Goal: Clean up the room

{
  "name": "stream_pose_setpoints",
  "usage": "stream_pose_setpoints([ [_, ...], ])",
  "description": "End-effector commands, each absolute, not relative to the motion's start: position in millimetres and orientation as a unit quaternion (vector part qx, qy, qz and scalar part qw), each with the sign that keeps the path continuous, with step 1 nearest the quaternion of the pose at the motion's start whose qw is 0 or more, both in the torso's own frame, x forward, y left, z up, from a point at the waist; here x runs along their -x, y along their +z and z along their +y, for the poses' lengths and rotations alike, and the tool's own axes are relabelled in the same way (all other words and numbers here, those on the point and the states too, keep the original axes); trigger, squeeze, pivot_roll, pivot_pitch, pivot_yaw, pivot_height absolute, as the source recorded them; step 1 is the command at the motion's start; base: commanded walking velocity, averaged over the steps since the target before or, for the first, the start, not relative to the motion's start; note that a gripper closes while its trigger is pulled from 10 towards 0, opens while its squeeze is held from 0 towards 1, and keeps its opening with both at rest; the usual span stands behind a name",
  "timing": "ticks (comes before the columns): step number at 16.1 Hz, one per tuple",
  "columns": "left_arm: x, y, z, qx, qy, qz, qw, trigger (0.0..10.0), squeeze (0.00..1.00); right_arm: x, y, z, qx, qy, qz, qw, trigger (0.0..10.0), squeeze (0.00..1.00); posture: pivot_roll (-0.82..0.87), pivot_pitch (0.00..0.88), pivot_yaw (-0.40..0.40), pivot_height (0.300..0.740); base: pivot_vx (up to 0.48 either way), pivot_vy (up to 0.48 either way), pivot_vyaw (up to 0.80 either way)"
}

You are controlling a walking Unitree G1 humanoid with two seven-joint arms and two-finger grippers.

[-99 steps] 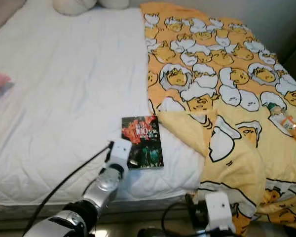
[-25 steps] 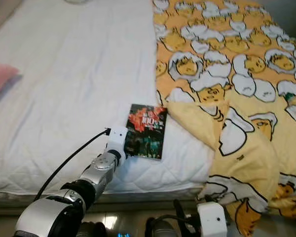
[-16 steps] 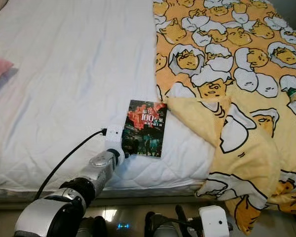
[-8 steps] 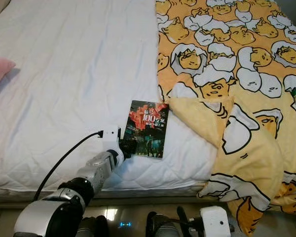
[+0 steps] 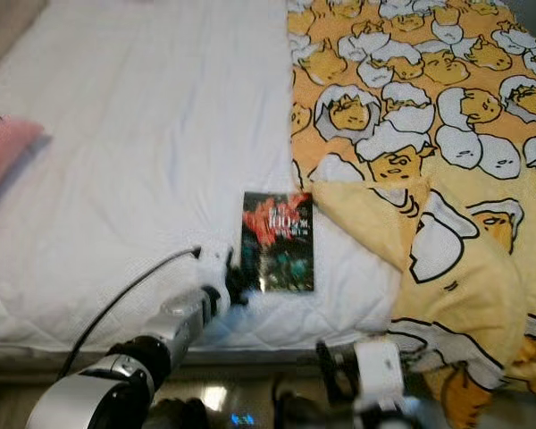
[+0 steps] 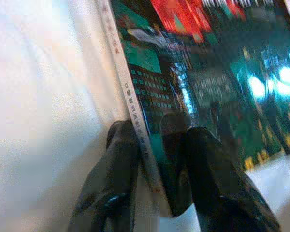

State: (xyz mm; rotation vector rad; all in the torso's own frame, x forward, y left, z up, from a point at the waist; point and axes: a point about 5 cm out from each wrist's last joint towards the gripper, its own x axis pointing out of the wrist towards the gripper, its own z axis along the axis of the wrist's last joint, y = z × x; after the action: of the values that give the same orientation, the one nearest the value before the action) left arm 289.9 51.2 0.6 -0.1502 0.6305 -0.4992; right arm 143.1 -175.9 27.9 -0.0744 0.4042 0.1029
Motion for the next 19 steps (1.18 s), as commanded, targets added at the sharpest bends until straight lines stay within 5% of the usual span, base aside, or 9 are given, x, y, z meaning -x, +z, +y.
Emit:
stream_pose_setpoints([
  [1,-257,-15,12,0.127,-0.283,0.364,0.878,0.0,0.00,-148,22,-182,0.033,0.030,0.204,0.978,10.0,0.00,-0.20,0.000,0.024,0.740,0.000,0.000,0.00],
  [4,-299,23,29,0.196,-0.293,0.252,0.901,0.0,0.00,-202,26,-185,0.021,0.014,0.151,0.988,10.0,0.00,-0.10,0.000,0.074,0.740,0.000,0.000,0.00],
  [9,-336,91,69,0.144,-0.328,0.061,0.931,0.0,0.00,-249,42,-180,-0.016,-0.009,0.091,0.996,10.0,0.00,-0.01,0.000,0.073,0.740,0.000,0.000,0.00],
  [13,-341,107,85,0.181,-0.236,0.029,0.954,0.0,0.00,-268,51,-180,-0.016,0.005,0.065,0.998,10.0,0.00,0.02,0.000,0.045,0.740,0.000,0.000,0.00],
  [15,-338,101,101,0.137,-0.178,0.032,0.974,0.0,0.00,-274,61,-186,-0.016,-0.001,0.045,0.999,10.0,0.00,0.01,0.000,0.032,0.740,0.000,0.000,0.00],
  [19,-340,109,108,0.055,-0.187,0.002,0.981,0.0,0.00,-273,71,-192,-0.003,-0.016,0.019,1.000,10.0,0.03,0.00,0.000,0.022,0.740,0.000,0.240,0.67],
])
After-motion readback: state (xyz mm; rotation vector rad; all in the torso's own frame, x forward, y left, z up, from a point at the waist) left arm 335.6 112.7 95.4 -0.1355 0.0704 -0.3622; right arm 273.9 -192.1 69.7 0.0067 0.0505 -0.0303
